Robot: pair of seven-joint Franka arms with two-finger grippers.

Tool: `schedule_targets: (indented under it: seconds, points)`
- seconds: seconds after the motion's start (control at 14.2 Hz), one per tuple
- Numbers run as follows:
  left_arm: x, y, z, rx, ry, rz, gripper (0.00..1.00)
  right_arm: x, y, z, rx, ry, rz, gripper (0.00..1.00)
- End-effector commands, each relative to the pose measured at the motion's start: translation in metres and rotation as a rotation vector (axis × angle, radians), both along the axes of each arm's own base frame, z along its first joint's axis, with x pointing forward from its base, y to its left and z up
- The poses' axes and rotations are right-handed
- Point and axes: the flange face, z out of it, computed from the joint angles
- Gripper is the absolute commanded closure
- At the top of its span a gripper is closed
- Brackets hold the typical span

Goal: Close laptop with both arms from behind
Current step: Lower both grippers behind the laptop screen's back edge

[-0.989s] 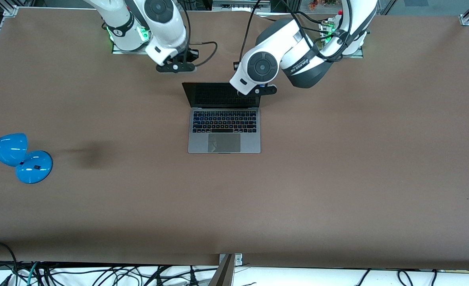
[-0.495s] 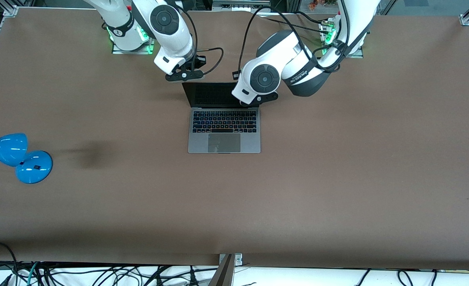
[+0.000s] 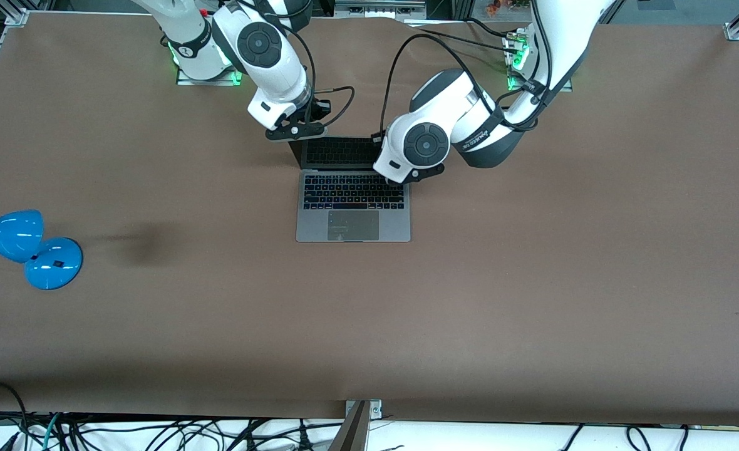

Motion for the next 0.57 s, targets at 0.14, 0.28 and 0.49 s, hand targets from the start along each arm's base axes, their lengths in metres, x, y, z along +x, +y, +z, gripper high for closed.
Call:
schedule_targets:
  seconds: [0.14, 0.28, 0.49]
  points:
    - [0.023, 0.009, -0.02, 0.016, -0.043, 0.039, 1.0, 0.03, -0.001, 0.004, 0.006, -0.031, 0.026, 1.0]
    - [0.037, 0.013, -0.026, 0.006, -0.046, 0.058, 1.0, 0.049, -0.004, -0.004, -0.001, -0.054, 0.041, 1.0]
    - [0.046, 0.013, -0.035, 0.016, -0.056, 0.058, 1.0, 0.078, -0.003, -0.018, 0.014, -0.068, 0.033, 1.0]
